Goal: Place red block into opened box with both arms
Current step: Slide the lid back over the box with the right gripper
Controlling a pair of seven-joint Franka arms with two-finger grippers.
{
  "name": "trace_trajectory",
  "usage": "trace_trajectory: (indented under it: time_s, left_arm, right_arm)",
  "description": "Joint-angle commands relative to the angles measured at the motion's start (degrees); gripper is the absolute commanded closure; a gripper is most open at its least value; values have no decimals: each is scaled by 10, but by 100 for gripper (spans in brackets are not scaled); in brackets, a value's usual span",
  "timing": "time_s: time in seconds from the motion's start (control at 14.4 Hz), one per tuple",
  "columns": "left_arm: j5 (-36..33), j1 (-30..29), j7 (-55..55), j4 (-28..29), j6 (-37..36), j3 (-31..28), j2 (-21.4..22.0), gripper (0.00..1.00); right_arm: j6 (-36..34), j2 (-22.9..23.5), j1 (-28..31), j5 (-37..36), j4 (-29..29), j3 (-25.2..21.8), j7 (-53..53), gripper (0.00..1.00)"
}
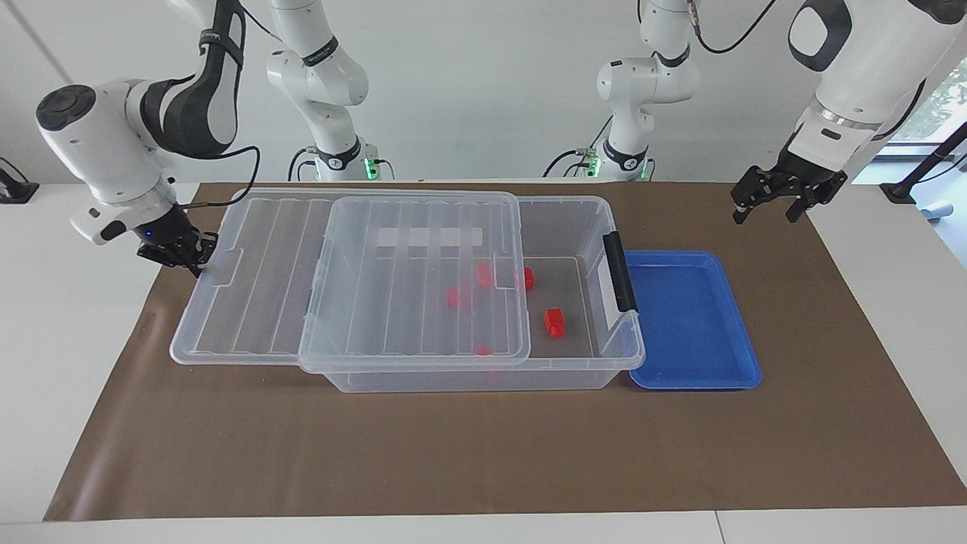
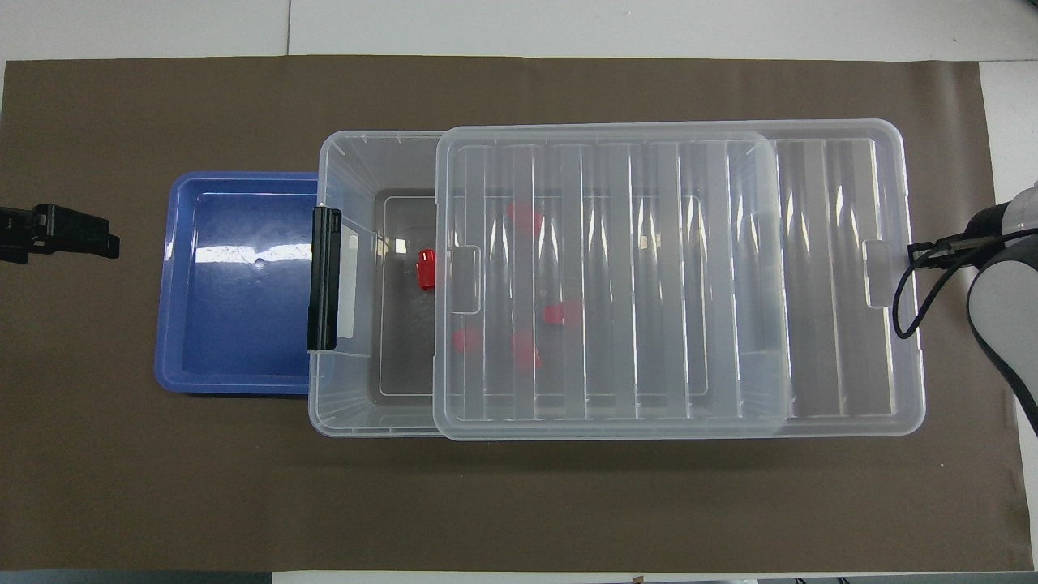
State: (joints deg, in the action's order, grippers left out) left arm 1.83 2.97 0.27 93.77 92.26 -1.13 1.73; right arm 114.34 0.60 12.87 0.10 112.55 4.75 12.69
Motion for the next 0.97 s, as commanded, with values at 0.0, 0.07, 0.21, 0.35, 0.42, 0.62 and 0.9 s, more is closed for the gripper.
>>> trace_trajectory:
  time_s: [0.0, 0.07, 0.21, 0.35, 0.42, 0.62, 0.9]
  left_arm:
    - [13, -17, 15, -32, -29, -4, -13, 0]
    - [17, -21, 15, -33, -32, -3, -14, 0]
    - [18, -21, 15, -33, -37, -3, -14, 0]
    - [16, -20, 18, -32, -38, 0, -12, 0]
    - [15, -19, 18, -31, -37, 1, -11, 0]
    - [14, -16, 19, -23, -37, 2, -7, 0]
    - [12, -14, 21, -17, -37, 3, -5, 0]
  right_arm:
    - [2, -15, -17, 3, 16, 2, -38, 100]
    - [2, -15, -28, 3, 17, 2, -52, 100]
    - [2, -16, -42, 3, 18, 2, -78, 100]
    - [2, -16, -62, 3, 18, 2, -107, 100]
    - [2, -16, -74, 3, 18, 2, -124, 100]
    - [2, -17, -100, 3, 18, 2, -162, 100]
    - [2, -17, -117, 3, 18, 3, -193, 100]
